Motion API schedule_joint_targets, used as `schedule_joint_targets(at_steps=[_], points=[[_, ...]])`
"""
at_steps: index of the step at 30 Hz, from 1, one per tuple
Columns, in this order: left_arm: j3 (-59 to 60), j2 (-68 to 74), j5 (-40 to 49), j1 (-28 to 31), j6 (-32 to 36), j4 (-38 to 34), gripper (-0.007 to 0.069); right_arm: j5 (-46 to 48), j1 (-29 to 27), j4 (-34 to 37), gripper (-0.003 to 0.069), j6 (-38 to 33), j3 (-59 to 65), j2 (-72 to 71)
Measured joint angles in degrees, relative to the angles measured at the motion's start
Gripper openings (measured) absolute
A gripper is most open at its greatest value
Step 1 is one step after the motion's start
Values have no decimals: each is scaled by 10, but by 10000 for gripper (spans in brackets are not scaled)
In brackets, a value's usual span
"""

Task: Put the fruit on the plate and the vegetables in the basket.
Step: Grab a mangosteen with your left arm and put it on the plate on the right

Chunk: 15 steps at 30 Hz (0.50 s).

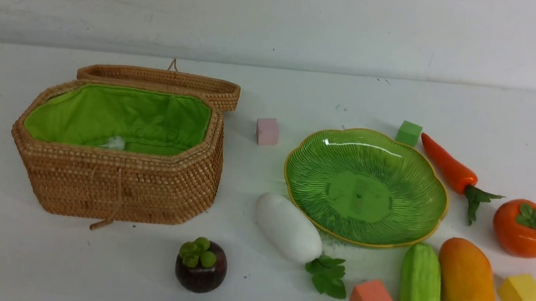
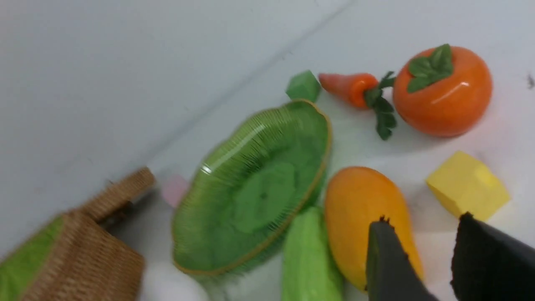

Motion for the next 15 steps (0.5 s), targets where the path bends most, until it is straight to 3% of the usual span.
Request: schedule_joint_targets(at_steps=[3, 6, 11, 15], points=[[-30, 40, 61, 0, 25, 3, -13, -39, 0, 52, 233, 9, 0, 0], [-58, 95, 112, 0, 47, 16, -13, -8, 1, 87, 202, 9, -17, 0], [-139, 254, 240, 0, 104, 35, -13, 184, 41, 97, 55, -97, -181, 62], [-178, 355, 298, 0, 141, 42, -13, 348, 74, 94, 1, -185, -333, 169]])
